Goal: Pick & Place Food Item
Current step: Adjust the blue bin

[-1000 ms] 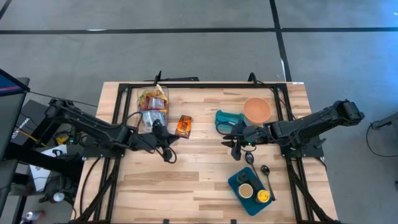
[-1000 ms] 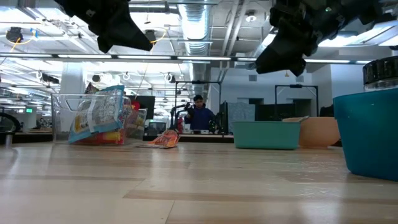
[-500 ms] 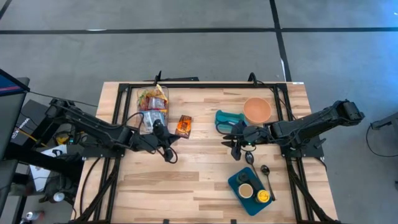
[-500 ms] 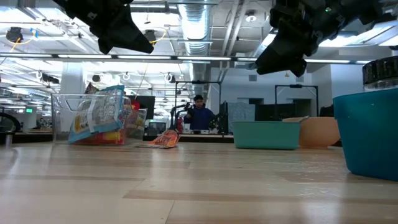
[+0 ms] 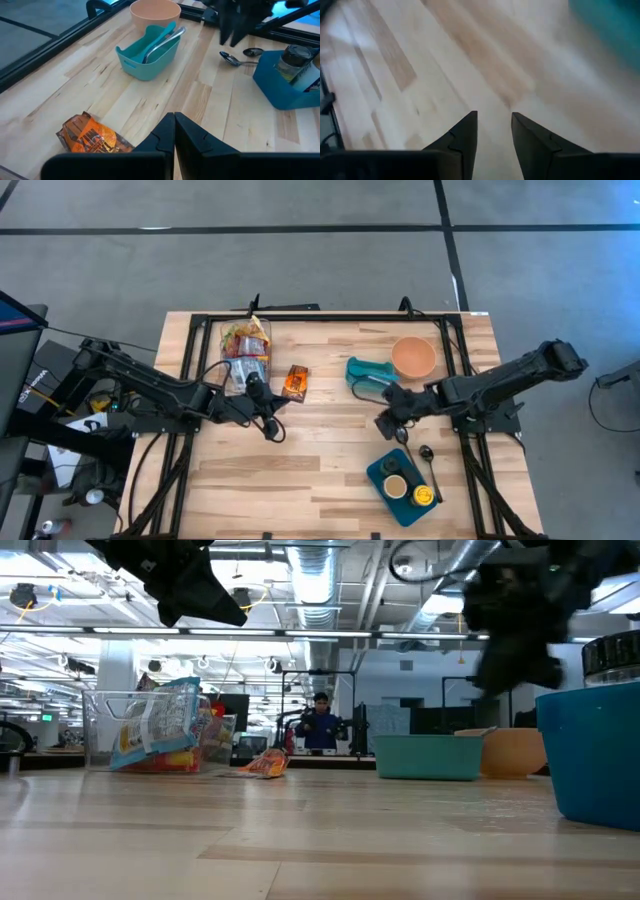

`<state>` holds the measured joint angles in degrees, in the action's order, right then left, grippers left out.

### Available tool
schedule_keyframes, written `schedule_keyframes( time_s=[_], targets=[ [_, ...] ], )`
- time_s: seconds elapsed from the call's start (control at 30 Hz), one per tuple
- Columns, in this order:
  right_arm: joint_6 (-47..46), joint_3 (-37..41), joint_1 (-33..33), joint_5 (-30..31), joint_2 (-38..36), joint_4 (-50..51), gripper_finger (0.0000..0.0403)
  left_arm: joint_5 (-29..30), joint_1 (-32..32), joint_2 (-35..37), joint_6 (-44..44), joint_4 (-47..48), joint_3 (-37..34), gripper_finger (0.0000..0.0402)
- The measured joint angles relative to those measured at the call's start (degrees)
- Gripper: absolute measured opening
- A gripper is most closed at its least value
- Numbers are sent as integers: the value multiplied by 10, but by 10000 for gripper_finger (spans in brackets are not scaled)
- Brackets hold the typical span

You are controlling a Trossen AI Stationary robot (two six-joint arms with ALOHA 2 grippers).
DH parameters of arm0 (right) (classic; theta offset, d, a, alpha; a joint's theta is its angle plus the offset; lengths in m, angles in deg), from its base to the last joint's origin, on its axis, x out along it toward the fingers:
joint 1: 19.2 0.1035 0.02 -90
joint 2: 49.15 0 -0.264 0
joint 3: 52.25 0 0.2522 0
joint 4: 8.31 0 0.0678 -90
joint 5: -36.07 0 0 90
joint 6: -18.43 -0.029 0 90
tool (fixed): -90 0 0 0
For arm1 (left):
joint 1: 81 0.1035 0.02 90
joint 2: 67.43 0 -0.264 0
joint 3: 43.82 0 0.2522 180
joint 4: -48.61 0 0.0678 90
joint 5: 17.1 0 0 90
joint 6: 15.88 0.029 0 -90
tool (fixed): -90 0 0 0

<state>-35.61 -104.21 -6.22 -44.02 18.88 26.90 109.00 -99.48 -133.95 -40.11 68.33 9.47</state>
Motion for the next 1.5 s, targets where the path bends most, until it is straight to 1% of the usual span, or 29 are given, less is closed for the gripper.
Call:
schedule_keyframes(
  time_s=[0.13, 0.27, 0.33, 0.47, 0.6, 0.7, 0.8, 0.93, 1.1, 1.2, 1.27, 1.4, 1.5],
  targets=[
    [-104, 0, 40, -28, 0, 58, 106, 0, 0, 0, 0, 0, 0, 1],
    [-185, -3, 87, -39, 0, 105, 96, 0, 0, 0, 0, 0, 0, 1],
    [-214, -19, 111, -33, 1, 146, 91, 0, 0, 0, 0, 0, 0, 1],
    [-269, -62, 154, 12, 1, 245, 79, 0, 0, 0, 0, 0, 0, 1],
    [-362, -94, 192, 48, 1, 339, 69, 0, 0, 0, 0, 0, 0, 1],
    [-443, -98, 222, 48, 2, 390, 65, 0, 0, 0, 0, 0, 0, 1],
    [-515, -98, 252, 26, 2, 429, 64, 0, 0, 0, 0, -1, 0, 1],
    [-570, -98, 289, 6, 2, 444, 64, 0, 0, 0, 0, -11, 0, 1],
    [-622, -96, 335, 4, 2, 462, 63, 0, 0, 0, 0, -14, 0, 1],
    [-644, -90, 363, 1, 2, 450, 63, 0, 0, 0, 0, -16, 0, 1],
    [-650, -83, 381, -2, 2, 421, 63, -1, 0, 0, 0, -19, 0, 1],
    [-651, -53, 407, -6, 3, 327, 63, -1, 0, 0, 0, -21, 0, 1],
    [-666, -37, 415, -7, 13, 292, 60, -1, 0, 0, 0, -21, 0, 1]
  ],
)
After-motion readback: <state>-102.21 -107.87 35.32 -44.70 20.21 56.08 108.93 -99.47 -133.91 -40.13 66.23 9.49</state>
